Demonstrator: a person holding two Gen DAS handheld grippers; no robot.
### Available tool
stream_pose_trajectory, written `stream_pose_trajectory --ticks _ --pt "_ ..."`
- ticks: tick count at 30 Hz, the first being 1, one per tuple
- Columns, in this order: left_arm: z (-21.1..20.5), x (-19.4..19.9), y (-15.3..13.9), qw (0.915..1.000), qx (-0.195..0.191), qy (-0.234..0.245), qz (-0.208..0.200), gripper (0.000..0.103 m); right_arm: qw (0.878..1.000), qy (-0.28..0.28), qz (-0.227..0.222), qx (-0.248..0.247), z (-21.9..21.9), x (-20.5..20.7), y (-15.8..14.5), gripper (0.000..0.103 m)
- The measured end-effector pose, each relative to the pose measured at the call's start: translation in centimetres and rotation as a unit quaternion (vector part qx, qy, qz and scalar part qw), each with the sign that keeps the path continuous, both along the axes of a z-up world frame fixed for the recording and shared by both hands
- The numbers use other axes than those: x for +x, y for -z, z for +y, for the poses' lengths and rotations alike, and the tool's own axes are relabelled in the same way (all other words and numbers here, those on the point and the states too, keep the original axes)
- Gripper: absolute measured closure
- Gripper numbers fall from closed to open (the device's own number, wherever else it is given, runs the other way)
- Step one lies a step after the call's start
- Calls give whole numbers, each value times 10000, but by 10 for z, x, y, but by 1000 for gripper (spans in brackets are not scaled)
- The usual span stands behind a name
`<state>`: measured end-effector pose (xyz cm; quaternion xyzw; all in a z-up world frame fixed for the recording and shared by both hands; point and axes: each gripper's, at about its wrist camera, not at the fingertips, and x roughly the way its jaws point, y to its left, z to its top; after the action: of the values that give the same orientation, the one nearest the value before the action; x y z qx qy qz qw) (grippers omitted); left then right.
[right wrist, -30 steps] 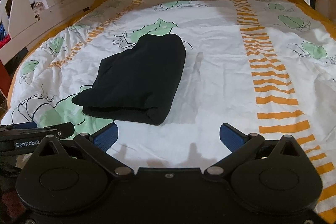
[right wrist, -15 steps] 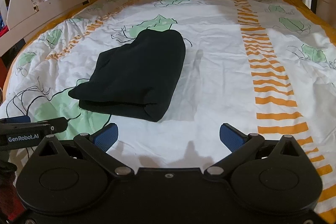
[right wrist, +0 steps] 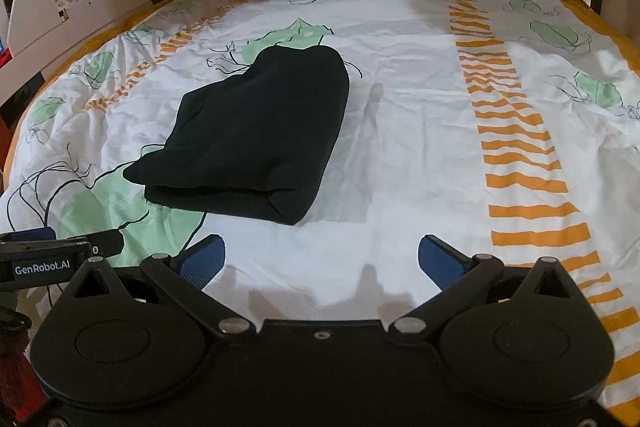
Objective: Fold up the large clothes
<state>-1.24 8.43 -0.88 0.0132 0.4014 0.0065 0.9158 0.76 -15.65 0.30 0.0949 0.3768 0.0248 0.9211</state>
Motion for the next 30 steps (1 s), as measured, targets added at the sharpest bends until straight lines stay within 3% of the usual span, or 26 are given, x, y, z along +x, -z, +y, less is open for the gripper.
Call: stream_pose_trajectory --ticks 30 --pt "-5 5 6 9999 117 62 68 1 9997 -6 181 139 -1 8 9 1"
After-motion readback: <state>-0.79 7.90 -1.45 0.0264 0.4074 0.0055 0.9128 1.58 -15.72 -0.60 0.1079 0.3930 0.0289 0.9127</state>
